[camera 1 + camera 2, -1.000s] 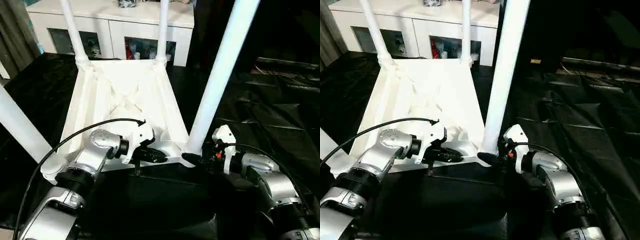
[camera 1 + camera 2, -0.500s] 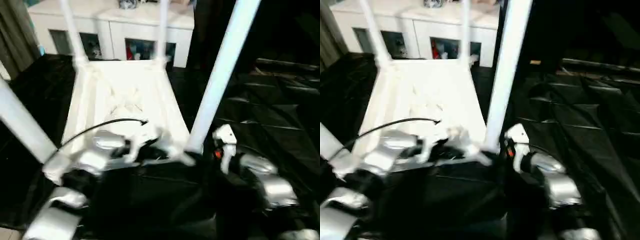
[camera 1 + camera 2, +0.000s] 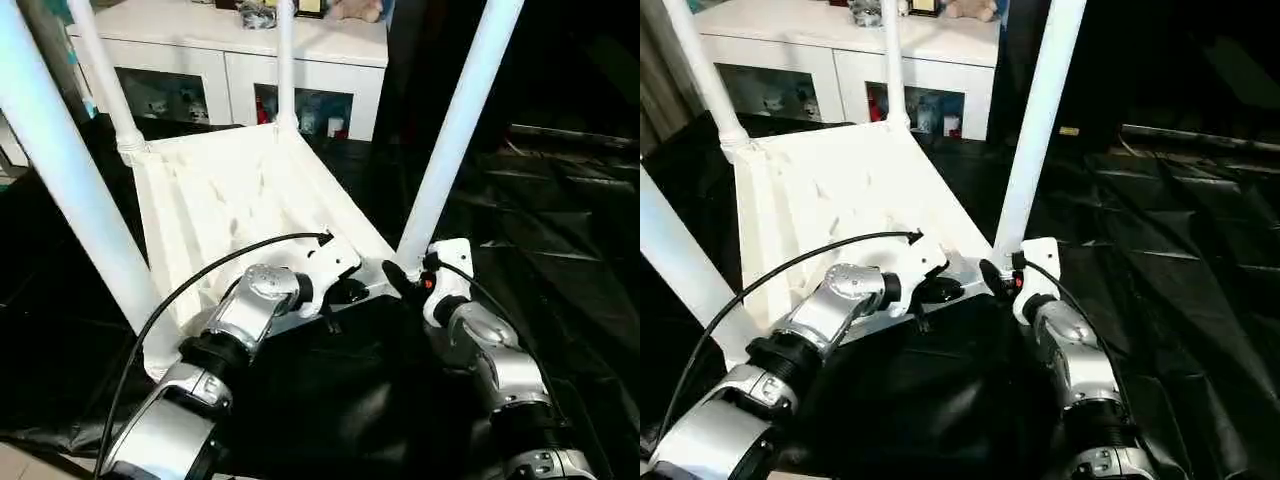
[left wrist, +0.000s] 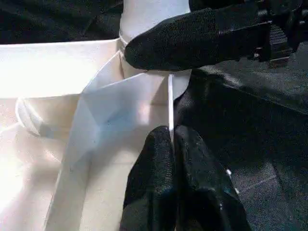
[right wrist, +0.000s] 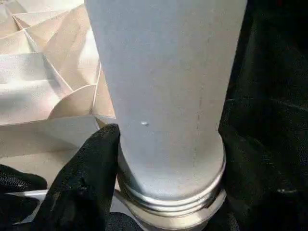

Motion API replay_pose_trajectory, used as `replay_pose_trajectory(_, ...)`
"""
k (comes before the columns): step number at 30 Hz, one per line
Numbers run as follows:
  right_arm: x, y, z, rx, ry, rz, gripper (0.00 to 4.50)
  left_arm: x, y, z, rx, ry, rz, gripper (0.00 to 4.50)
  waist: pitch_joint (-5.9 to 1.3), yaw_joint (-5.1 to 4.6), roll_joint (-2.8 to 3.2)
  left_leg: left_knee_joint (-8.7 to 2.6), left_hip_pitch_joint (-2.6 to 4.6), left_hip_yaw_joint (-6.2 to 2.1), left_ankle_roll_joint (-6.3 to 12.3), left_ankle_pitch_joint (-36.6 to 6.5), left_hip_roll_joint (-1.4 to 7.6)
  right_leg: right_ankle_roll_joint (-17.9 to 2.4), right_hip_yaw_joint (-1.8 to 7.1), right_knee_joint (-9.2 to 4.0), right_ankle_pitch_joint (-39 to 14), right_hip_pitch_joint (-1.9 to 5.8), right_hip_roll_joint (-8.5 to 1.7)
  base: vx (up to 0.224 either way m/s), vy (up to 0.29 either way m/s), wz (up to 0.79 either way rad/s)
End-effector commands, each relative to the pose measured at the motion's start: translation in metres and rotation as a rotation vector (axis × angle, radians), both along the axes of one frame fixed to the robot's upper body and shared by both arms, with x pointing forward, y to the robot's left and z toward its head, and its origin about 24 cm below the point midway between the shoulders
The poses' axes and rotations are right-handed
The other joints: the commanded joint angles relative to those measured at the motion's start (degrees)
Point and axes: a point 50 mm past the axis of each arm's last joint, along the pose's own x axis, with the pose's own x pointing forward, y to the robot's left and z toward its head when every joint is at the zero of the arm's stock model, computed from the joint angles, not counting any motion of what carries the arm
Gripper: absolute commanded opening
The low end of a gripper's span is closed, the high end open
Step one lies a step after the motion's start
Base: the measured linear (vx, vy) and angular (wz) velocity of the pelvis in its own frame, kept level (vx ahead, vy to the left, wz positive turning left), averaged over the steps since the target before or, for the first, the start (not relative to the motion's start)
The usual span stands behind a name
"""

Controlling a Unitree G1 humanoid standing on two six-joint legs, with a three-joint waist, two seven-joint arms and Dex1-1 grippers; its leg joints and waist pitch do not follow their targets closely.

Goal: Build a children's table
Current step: Rotate leg to tighten

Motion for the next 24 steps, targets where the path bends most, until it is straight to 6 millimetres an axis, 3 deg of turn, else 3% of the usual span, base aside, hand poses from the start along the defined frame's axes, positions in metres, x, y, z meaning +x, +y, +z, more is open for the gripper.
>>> replay_pose_trajectory(1, -0.008, 0.022, -0.005, 0.046, 0.015, 0.17, 3.42, -0.006, -0.002, -0.013, 0.019, 0.055, 0.004, 0.0, -1.67, -0.15, -0.42, -4.55, 0.48, -1.75, 0.24, -24.9, 2.18, -5.5, 1.48, -5.78, -30.9, 0.23, -2.97, 0.0, 0.0, 0.0)
replay_pose_trajectory(3, -0.009, 0.02, -0.004, 0.043, 0.012, 0.194, 3.42, -0.006, 0.0, -0.012, 0.017, 0.057, -0.008, 0.0, -1.68, -0.13, -0.36, -4.55, 0.39, -1.67, 0.39, -24.7, 2.19, -5.9, 1.51, -5.7, -29.9, 0.33, -2.93, 0.0, 0.0, 0.0)
replay_pose_trajectory(5, -0.012, 0.014, -0.002, 0.031, 0.014, 0.283, 3.77, -0.007, 0.009, -0.009, 0.007, 0.063, -0.06, 0.0, -1.74, -0.02, -0.37, -4.62, 0.12, -1.65, 0.8, -23.6, 2.22, -6.7, 1.54, -5.45, -27.7, 0.7, -2.95, 0.0, 0.0, 0.0)
replay_pose_trajectory(10, -0.023, 0.0, 0.003, 0.015, 0.032, 0.477, 3.77, -0.011, 0.031, -0.007, 0.026, 0.099, -0.162, 0.0, -1.95, 0.48, -0.47, -4.43, -0.09, -1.31, 1.84, -19.6, 2.38, -8.6, 1.71, -4.71, -21.6, 1.21, -2.9, 0.0, 0.0, 0.0)
replay_pose_trajectory(12, -0.024, -0.006, 0.005, 0.005, 0.032, 0.502, 3.77, -0.012, 0.037, -0.005, 0.021, 0.1, -0.194, 0.0, -2.15, 0.48, -0.38, -4.22, -0.24, -1.07, 2.38, -17.0, 2.54, -10.5, 1.72, -4.05, -16.4, 1.35, -2.78, 0.0, 0.0, 0.0)
replay_pose_trajectory(16, -0.025, -0.016, 0.009, 0.008, 0.027, 0.538, 3.77, -0.02, 0.051, -0.001, -0.006, 0.163, -0.286, 0.0, -2.35, 0.3, -0.27, -4.06, -0.49, -1.06, 2.78, -14.2, 2.54, -12.9, 1.55, -3.14, -10.9, 1.76, -2.73, 0.0, 0.0, 0.0)
replay_pose_trajectory(20, -0.031, -0.019, 0.009, -0.006, 0.033, 0.605, 3.77, -0.023, 0.06, 0.0, -0.009, 0.189, -0.302, 0.0, -2.64, 0.6, -0.08, -3.47, 0.24, -0.57, 3.73, -11.2, 2.6, -15.8, 1.62, -2.45, -3.6, 1.55, -2.5, 0.0, 0.0, 0.0)
replay_pose_trajectory(22, -0.032, -0.018, 0.009, -0.008, 0.035, 0.62, 3.77, -0.023, 0.062, 0.0, -0.011, 0.19, -0.303, 0.0, -2.54, 0.76, -0.21, -3.35, -0.07, -0.47, 4.53, -9.5, 2.51, -16.5, 1.56, -2.1, -0.9, 1.81, -2.43, 0.0, 0.0, 0.0)
replay_pose_trajectory(24, -0.033, -0.017, 0.008, -0.003, 0.038, 0.637, 3.77, -0.024, 0.063, 0.001, -0.013, 0.192, -0.305, 0.0, -2.48, 1.0, -0.36, -3.36, -0.1, -0.49, 4.66, -9.6, 2.56, -16.3, 1.52, -2.11, -1.9, 1.95, -2.61, 0.0, 0.0, 0.0)
